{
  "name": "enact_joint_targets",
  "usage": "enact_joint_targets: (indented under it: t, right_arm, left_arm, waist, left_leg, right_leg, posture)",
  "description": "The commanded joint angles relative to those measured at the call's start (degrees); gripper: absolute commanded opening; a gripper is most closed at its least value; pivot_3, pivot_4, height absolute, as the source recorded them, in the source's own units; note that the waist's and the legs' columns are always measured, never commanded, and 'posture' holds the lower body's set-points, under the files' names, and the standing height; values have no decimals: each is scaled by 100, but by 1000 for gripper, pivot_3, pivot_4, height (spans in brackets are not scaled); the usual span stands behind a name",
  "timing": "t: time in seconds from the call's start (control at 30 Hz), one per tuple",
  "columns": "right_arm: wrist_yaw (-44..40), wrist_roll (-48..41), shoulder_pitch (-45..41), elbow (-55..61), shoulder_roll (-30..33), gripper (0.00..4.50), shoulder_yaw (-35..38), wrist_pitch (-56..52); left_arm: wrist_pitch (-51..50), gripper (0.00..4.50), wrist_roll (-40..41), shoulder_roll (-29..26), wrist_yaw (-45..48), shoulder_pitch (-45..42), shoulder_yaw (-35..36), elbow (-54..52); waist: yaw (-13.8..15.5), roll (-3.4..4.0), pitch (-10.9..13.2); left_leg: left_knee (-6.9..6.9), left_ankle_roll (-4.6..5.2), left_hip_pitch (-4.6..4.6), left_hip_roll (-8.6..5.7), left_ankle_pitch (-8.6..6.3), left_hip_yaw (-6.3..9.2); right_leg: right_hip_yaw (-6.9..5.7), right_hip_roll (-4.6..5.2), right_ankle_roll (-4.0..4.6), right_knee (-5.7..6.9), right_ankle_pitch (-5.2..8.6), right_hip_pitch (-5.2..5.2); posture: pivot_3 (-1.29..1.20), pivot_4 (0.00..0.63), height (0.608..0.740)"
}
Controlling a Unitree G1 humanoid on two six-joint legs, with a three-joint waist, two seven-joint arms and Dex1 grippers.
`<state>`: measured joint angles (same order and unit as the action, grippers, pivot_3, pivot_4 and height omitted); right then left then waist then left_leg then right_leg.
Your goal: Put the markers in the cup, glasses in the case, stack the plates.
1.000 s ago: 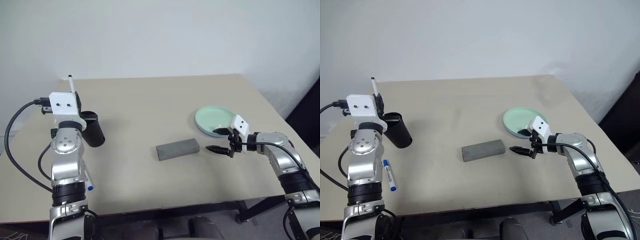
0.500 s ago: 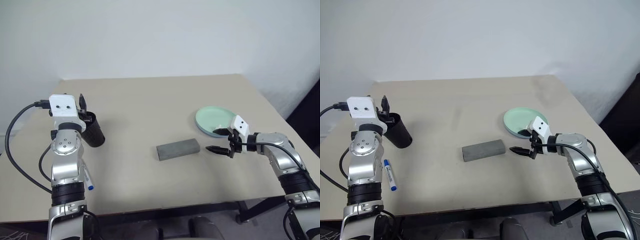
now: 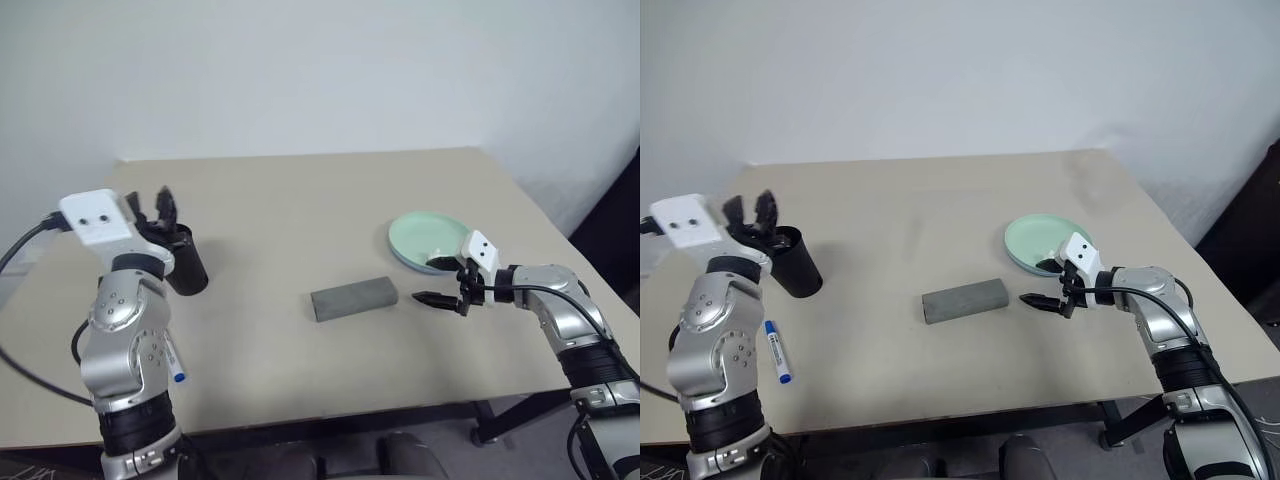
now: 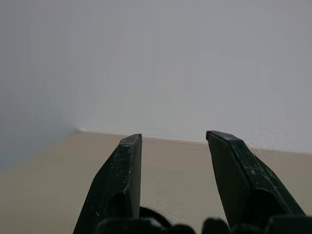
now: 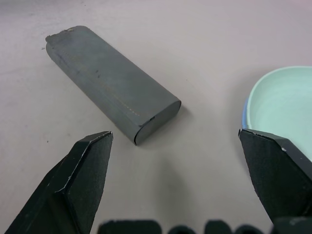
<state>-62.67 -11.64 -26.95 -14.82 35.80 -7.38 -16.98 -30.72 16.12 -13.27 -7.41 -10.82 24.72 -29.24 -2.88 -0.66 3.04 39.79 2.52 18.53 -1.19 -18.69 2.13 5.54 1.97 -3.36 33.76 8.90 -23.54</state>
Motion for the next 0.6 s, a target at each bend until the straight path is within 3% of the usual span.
enact_joint_targets:
  t: [0.03, 0.17, 0.3, 0.6]
  right_arm:
    - [-50, -13, -182, 2, 19, 4500, 98, 137]
    - [-109, 24, -270, -108, -28, 4500, 48, 182]
    - [-147, 68, -397, -250, -73, 4500, 7, 247]
    - [-134, 94, -384, -271, -95, 4500, 26, 300]
  left_arm:
    - [-509, 2162, -595, 296, -721, 420, -273, -961]
    - [-1123, 2162, -1114, 403, -1007, 939, -430, -1140]
    - [-1813, 2162, -1118, 376, -836, 1130, -364, -880]
    - [-3324, 2162, -887, 420, -436, 837, 152, -7]
  waist:
    - [5, -4, 1]
    - [4, -5, 1]
    - [-2, -5, 1]
    - [0, -5, 2]
  left_leg:
    - [0, 0, 1, -1, 0, -1]
    - [1, -3, 0, -2, 3, 1]
    - [1, -4, -5, -1, 8, -1]
    - [-4, -5, -1, 0, 7, 4]
  right_leg:
    - [0, 0, 0, 1, 0, 0]
    - [-5, -5, 2, 3, 1, 2]
    - [-7, -8, 5, 3, 4, 6]
    - [-10, -8, 4, 1, 4, -2]
  posture:
    - [0, 0, 740]
    - [0, 0, 740]
    - [0, 0, 740]
    - [0, 0, 740]
